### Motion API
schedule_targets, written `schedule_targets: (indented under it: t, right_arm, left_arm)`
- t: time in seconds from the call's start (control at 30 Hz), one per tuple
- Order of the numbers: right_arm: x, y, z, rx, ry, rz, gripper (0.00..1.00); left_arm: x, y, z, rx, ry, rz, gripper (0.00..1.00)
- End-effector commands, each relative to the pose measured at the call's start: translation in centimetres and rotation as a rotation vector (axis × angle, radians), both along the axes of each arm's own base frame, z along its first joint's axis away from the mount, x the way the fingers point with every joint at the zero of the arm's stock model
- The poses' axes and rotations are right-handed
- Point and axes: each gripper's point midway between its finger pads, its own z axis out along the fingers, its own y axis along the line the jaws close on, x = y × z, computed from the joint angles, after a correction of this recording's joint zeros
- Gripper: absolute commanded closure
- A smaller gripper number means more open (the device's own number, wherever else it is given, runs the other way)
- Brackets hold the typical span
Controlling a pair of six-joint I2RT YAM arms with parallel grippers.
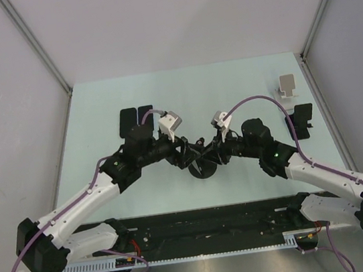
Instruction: Remove the phone from the phone stand
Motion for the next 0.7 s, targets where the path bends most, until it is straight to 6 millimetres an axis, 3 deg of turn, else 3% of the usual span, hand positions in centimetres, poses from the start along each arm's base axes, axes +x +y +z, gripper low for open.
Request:
schedule_targets:
  t: [0.0, 0.2, 0.33, 0.6, 0.67]
  right_arm:
    - [2.3, -1.5, 0.6, -0.012, -0.040, -0.163, 1.00]
    - [2.7, -1.4, 0.6, -0.018, -0.053, -0.197, 1.00]
    - [3.0, -1.8, 0.8, -0.022, -0.066, -0.231, 1.00]
    - [4.2, -4.0, 0.8, -0.060, -0.084, -0.361, 1.00]
    - [4.8, -5.2, 1.2, -0.072, -0.103, -0.436, 1.00]
  left_arm:
    - [-0.4, -1.5, 5.5, -0.104, -0.135, -0.042, 1.00]
    - [-2.4, -3.6, 8.8, -0.193, -0.143, -0.110, 1.00]
    - [-3.0, -3.8, 11.3, -0.254, -0.153, -0.122, 1.00]
    - [-1.4, -1.1, 13.9, -0.302, -0.186, 0.040, 1.00]
    - [-0.1, 0.1, 13.3, -0.275, -0.170, 0.115, 1.00]
